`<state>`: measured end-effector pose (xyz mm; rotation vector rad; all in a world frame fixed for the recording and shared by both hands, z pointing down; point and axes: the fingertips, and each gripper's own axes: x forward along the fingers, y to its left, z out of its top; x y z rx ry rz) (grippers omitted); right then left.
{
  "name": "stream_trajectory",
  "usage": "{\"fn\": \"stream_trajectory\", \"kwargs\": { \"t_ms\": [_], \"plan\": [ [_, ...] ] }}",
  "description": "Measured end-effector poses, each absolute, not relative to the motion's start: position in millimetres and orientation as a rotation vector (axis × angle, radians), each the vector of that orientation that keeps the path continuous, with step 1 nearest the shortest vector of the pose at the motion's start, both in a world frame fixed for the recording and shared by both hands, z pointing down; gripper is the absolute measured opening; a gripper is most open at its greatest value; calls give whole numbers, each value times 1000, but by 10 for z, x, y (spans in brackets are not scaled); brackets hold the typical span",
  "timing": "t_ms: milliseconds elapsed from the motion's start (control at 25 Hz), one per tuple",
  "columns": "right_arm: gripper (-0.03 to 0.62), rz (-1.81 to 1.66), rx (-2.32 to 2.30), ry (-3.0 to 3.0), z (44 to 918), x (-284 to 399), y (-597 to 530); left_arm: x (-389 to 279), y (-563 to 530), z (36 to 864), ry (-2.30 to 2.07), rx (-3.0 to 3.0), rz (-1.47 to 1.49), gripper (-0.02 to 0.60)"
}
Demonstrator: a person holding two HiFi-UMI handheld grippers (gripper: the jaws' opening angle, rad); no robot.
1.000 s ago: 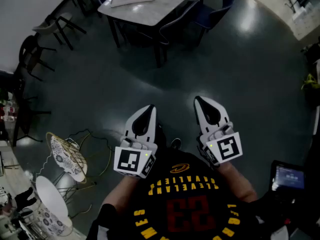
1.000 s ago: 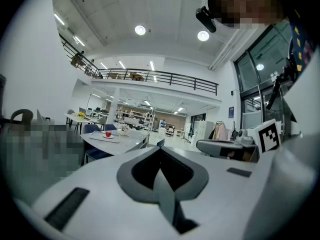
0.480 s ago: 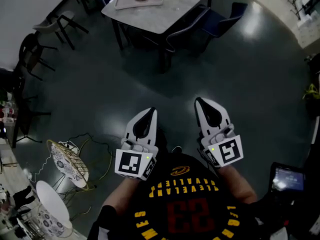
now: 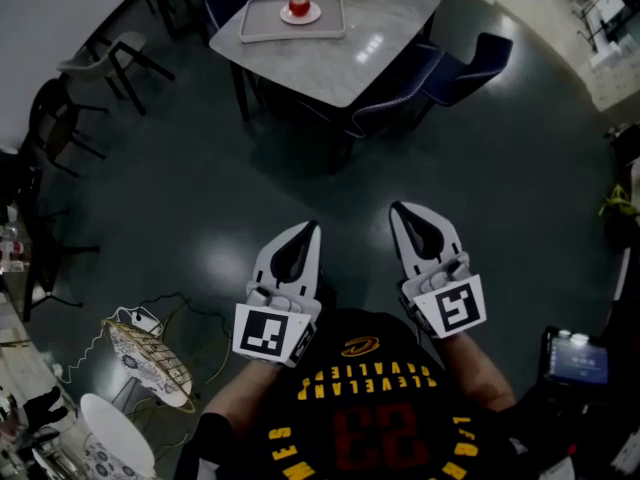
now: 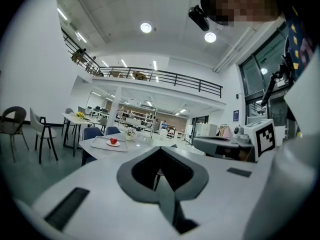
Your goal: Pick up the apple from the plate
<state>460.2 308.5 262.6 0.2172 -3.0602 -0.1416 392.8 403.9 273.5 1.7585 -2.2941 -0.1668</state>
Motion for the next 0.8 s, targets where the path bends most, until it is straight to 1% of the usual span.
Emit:
{"fn": "stream_trajectory", "kwargs": {
  "t_ms": [240, 480, 800],
  "plan": [
    [5, -101, 210, -3020, 2702, 3971, 3015, 3317, 4038, 2730, -2296, 1717, -215, 2],
    [5, -13, 134, -3057, 2752, 3556, 2979, 2996, 3982, 2887, -2290, 1699, -252, 2],
    [5, 120, 80, -2993, 2956, 2945, 2686, 2417, 3737, 2867, -2359, 1642, -238, 2]
  ]
}}
